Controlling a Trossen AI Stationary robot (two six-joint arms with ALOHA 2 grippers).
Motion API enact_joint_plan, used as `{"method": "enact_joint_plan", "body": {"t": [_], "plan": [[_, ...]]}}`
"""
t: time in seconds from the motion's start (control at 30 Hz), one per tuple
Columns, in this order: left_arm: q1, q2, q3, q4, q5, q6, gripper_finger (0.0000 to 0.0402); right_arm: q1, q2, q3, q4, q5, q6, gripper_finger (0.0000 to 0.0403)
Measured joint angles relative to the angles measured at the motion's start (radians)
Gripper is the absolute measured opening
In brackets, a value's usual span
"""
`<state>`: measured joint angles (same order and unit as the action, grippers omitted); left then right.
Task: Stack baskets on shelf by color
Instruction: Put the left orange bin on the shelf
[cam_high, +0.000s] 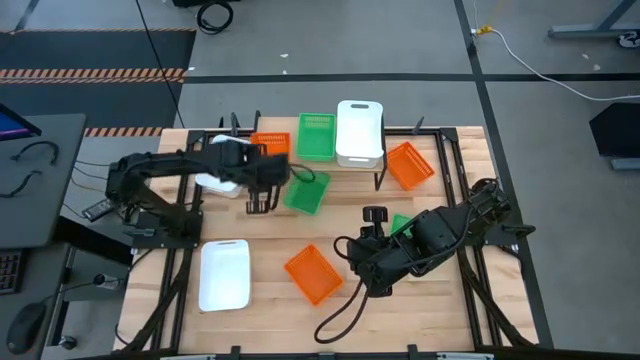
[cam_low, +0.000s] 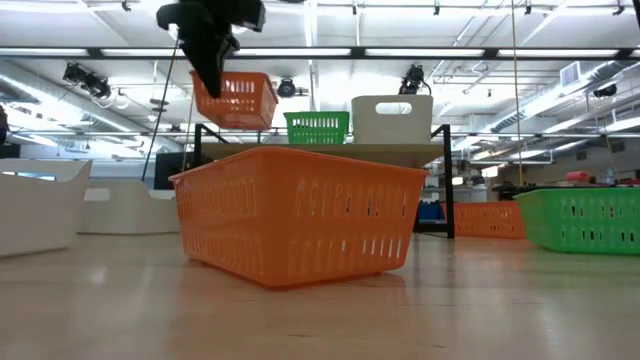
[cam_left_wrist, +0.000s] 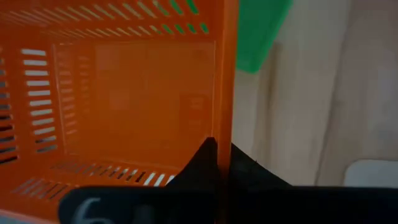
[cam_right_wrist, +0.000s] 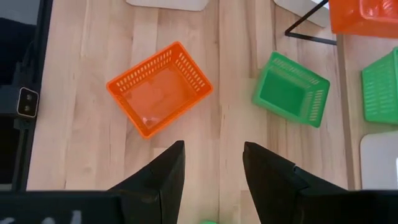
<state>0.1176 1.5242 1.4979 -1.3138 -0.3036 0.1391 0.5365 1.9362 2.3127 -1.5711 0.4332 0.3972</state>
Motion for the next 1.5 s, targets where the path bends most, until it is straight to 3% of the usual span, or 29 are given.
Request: {"method": "enact_joint_plan", "body": {"t": [0.27, 0.63, 1.0, 1.5], "plan": [[0.169, 0.0, 0.0, 0.051, 0.051, 0.209, 0.0002, -0.001, 0.0, 0.0, 0.0, 0.013, 0.004, 0.0168], [0.345, 0.039, 0.0, 0.109, 0.14, 0.348, 0.0002, -0.003, 0.0, 0.0, 0.0, 0.02, 0.004, 0.0168], [0.323, 0.131, 0.005, 0.14, 0.139, 0.338, 0.0005, -0.004, 0.001, 0.0, 0.0, 0.02, -0.007, 0.0168], [0.251, 0.12, 0.0, 0.108, 0.149, 0.269, 0.0037, -0.004, 0.001, 0.0, 0.0, 0.02, -0.033, 0.0168]]}}
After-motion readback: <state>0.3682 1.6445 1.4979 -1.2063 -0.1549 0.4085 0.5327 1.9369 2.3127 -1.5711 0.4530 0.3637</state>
